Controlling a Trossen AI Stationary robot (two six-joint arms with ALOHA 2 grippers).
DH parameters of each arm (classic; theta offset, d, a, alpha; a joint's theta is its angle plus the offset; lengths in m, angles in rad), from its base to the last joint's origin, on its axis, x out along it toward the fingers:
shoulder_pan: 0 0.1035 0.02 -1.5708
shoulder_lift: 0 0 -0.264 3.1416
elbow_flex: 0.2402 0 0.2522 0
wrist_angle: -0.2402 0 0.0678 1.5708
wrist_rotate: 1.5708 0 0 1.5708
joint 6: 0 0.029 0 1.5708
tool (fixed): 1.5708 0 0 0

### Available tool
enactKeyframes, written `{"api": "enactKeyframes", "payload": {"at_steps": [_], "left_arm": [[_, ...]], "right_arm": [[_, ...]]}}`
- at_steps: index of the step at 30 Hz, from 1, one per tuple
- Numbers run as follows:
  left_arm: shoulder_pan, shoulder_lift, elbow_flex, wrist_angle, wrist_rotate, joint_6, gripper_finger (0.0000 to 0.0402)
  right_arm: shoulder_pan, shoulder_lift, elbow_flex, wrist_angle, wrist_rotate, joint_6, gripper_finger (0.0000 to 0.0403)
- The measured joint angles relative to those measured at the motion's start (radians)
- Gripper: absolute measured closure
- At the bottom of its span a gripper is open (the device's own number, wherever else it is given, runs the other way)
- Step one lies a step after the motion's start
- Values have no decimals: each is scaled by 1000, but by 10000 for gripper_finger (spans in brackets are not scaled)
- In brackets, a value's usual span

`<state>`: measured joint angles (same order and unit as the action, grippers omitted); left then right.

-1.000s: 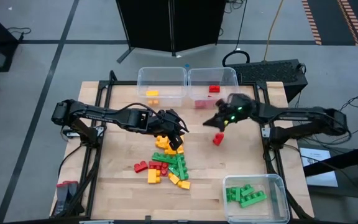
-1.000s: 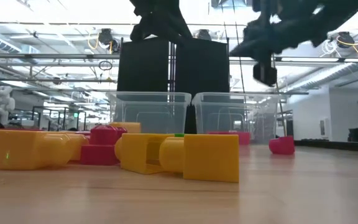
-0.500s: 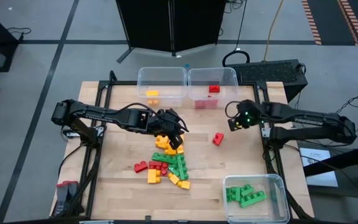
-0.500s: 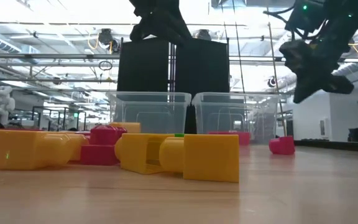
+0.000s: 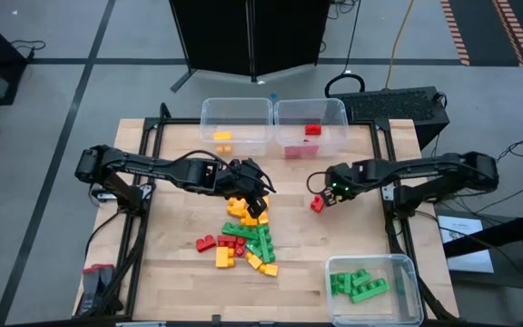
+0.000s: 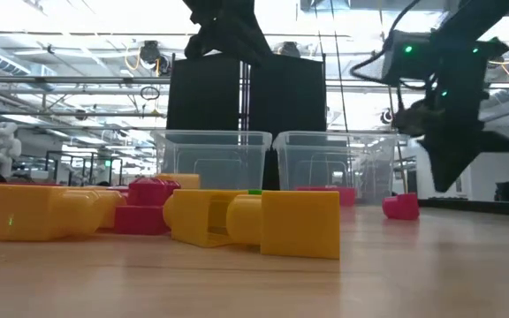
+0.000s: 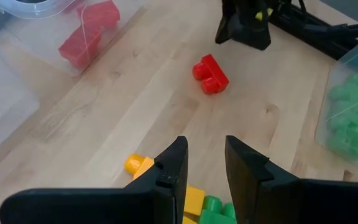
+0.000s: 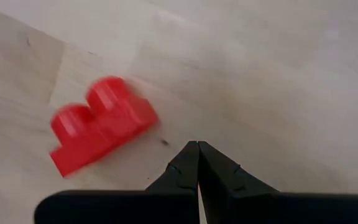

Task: Sort blocks
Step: Put the red game piece into the top right transparent bin

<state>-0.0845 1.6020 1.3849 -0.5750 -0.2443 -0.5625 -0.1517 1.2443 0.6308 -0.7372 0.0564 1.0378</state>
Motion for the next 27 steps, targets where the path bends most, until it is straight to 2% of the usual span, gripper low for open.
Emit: {"api": "enactKeyframes", "payload": {"at_steps": [4, 9, 15, 23, 27], "left_arm": [[0, 0, 0, -21, 0, 0, 320], [0, 0, 0, -45, 0, 0, 320], [0, 0, 0, -47, 0, -1, 320], [0, 0, 0, -46, 0, -2, 320], [-1, 0, 0, -46, 0, -2, 320]], "right_arm": [[4, 82, 0, 104, -16, -1, 403], [10, 160, 0, 240, -89, -6, 403], [30, 206, 0, 499, -120, -10, 403], [30, 217, 0, 864, -195, -111, 403], [30, 159, 0, 929, -190, -149, 403]]}}
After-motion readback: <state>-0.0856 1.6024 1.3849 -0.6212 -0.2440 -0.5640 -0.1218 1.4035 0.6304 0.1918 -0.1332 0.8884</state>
